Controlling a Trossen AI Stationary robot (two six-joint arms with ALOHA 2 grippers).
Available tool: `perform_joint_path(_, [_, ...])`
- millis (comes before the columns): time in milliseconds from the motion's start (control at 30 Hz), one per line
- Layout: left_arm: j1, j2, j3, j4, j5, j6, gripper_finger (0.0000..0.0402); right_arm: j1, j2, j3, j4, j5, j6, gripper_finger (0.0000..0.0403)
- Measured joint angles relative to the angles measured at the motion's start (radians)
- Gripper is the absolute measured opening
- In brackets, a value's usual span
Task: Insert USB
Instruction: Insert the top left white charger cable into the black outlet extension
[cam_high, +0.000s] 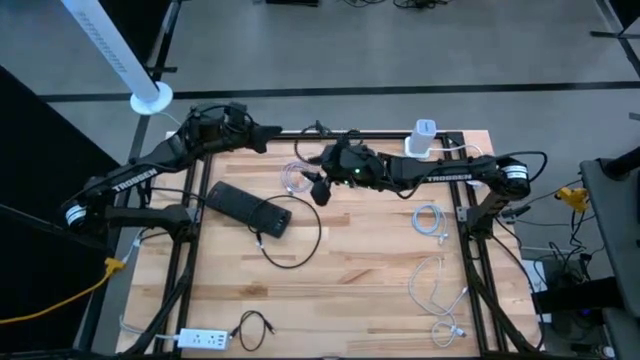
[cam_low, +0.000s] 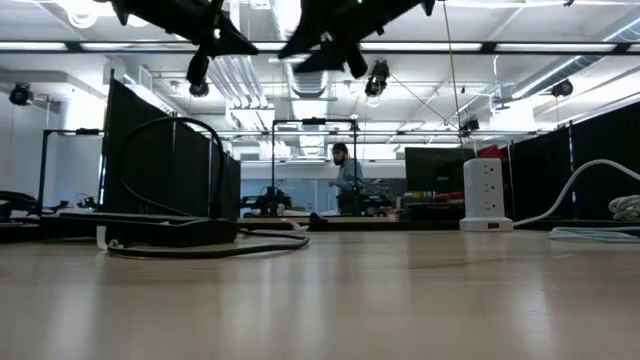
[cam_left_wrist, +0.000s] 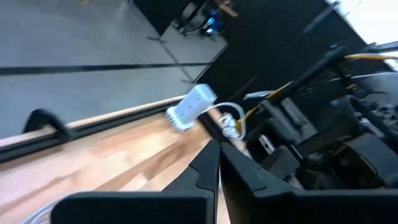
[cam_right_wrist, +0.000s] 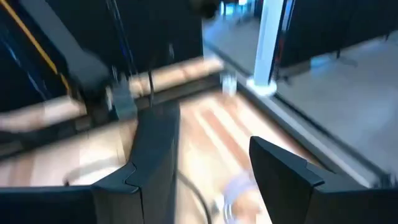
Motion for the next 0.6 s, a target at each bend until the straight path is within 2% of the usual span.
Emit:
perform_joint_path(100, [0.0,-0.002,0.0,-0.041,0.0,0.004,0.0,-0.009,0.048,0.0,-0.098,-0.05,0.022,0.0188])
perform_joint_path(233, [0.0,-0.008,0.002,-0.056,0.001,0.007,0.0,-0.014,0.141,0.003,-0.071,-0.13,0.009,0.0182])
perform_joint_path(600, [0.0,-0.191,0.103,-0.08,0.009,0.056,0.0,-0.016,0.43,0.143,-0.025,-0.125,-0.081,0.0156])
